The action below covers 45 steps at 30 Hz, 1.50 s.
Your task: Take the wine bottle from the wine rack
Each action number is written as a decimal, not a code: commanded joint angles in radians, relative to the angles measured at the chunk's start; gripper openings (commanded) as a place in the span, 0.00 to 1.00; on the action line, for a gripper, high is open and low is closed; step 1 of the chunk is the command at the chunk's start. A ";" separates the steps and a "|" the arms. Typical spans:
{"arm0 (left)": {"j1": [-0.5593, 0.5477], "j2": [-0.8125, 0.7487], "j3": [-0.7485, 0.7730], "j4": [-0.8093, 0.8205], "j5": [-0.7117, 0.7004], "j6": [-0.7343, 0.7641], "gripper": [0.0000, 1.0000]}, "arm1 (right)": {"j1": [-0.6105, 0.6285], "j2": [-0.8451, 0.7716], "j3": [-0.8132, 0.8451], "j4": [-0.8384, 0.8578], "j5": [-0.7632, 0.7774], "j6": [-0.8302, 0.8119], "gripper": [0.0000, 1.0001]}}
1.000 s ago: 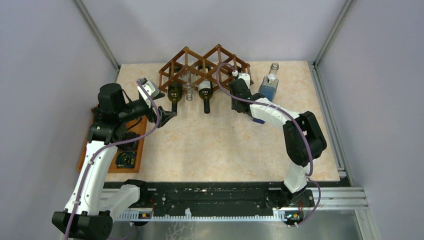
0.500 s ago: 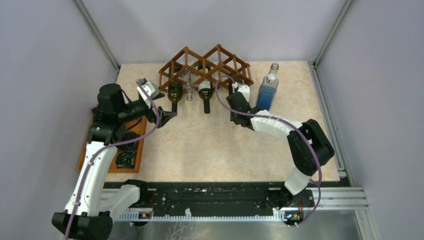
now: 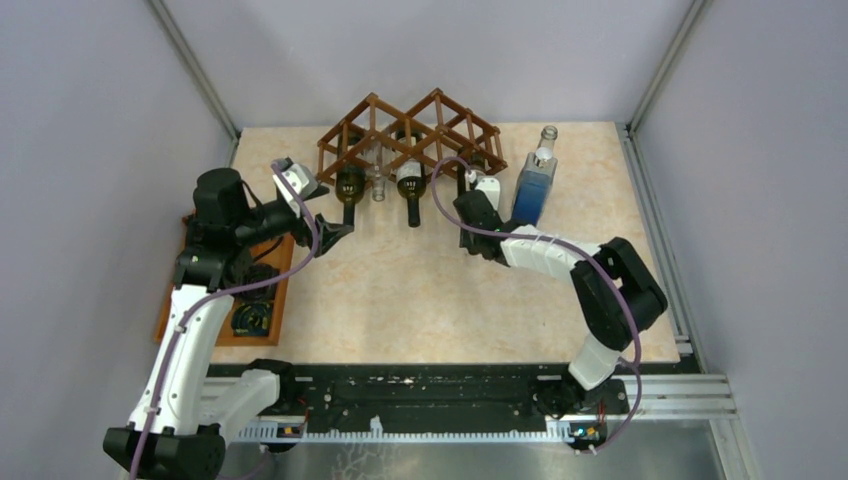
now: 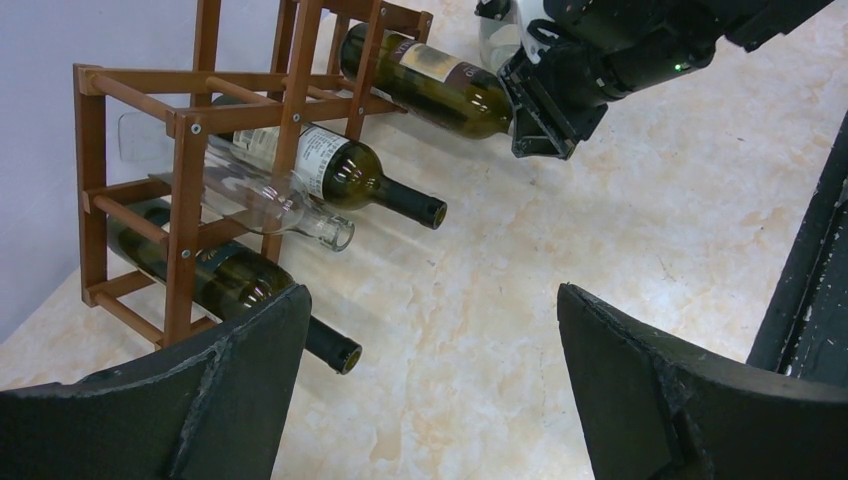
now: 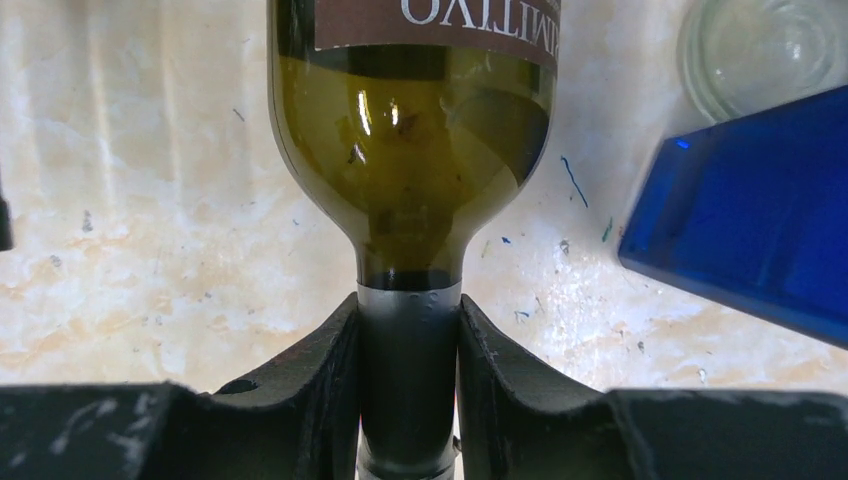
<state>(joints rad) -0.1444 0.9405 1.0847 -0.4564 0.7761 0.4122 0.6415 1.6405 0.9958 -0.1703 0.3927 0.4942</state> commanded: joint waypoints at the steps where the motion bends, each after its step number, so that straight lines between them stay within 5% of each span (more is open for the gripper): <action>1: -0.004 -0.019 0.005 -0.008 0.014 0.002 0.99 | 0.017 0.040 0.025 0.128 -0.028 -0.012 0.01; 14: -0.004 -0.024 0.006 -0.010 0.011 0.005 0.99 | -0.023 0.149 0.053 0.163 -0.027 -0.035 0.12; 21: -0.004 -0.022 0.011 -0.013 0.011 0.004 0.99 | -0.035 0.170 0.055 0.195 -0.035 -0.035 0.55; 26: -0.004 -0.020 0.019 -0.016 0.010 0.005 0.99 | -0.053 0.168 0.080 0.182 -0.029 -0.039 0.68; 45: -0.004 -0.016 0.047 -0.024 0.005 0.002 0.99 | -0.097 0.259 0.192 0.158 -0.078 -0.049 0.66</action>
<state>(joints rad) -0.1444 0.9310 1.0912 -0.4728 0.7753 0.4129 0.5457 1.8862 1.1679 -0.0586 0.3424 0.4294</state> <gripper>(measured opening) 0.987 0.690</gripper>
